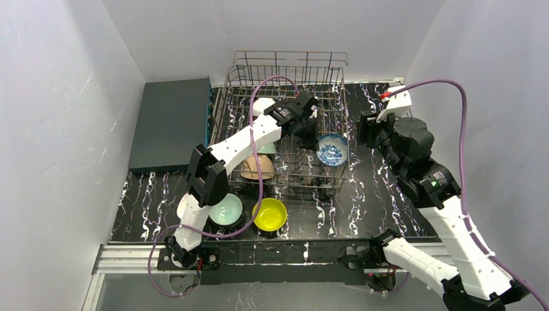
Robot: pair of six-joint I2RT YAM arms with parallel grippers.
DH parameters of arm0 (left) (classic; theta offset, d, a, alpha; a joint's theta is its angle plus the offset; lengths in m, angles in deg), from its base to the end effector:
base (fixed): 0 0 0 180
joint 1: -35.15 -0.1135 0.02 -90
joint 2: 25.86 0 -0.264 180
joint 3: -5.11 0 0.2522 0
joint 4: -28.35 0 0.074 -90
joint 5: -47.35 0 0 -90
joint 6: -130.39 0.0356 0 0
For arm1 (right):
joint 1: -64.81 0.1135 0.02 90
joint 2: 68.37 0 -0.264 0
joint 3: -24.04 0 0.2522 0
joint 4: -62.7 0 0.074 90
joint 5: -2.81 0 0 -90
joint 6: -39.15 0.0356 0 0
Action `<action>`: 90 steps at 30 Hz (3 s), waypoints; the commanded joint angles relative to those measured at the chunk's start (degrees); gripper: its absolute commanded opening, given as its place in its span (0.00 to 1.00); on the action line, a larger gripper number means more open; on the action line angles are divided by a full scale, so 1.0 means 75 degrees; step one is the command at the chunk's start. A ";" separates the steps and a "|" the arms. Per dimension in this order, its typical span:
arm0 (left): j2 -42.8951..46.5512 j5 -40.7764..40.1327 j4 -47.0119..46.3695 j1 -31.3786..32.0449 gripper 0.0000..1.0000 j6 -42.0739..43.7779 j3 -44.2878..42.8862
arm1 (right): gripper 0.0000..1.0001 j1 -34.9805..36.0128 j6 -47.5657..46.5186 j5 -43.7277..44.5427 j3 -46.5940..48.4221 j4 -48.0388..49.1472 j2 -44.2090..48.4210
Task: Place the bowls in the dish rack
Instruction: Pick up the bowl from the dish rack, then place the bowl in the dish rack.
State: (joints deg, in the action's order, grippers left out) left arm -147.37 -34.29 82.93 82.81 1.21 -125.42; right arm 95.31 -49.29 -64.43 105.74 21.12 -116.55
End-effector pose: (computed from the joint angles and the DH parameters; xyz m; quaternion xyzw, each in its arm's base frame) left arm 0.3218 -0.3609 0.3001 0.0958 0.9187 -0.3082 0.2276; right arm 0.1448 0.0693 0.4345 -0.0597 0.7491 0.0343 0.6589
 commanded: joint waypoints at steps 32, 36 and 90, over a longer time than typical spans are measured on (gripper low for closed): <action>0.8113 0.0302 -0.6701 -0.1621 0.00 0.0249 0.8065 | 0.99 -0.0007 0.4421 -0.7052 -0.1331 0.3799 -0.1169; 0.8373 0.0726 -0.7292 -0.1622 0.00 0.0155 0.8457 | 0.99 -0.0006 0.4611 -0.7438 -0.1300 0.4092 -0.1515; 0.8745 0.0792 -0.7121 -0.1620 0.55 0.0326 0.9454 | 0.01 -0.0008 -0.2707 -0.5087 0.0872 -0.0824 -0.2502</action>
State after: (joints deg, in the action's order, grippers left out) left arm -84.05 -29.24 29.31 70.57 3.07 -55.54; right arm 95.20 -61.75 -102.68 109.46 15.92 -134.24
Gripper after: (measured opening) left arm 0.547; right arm 0.742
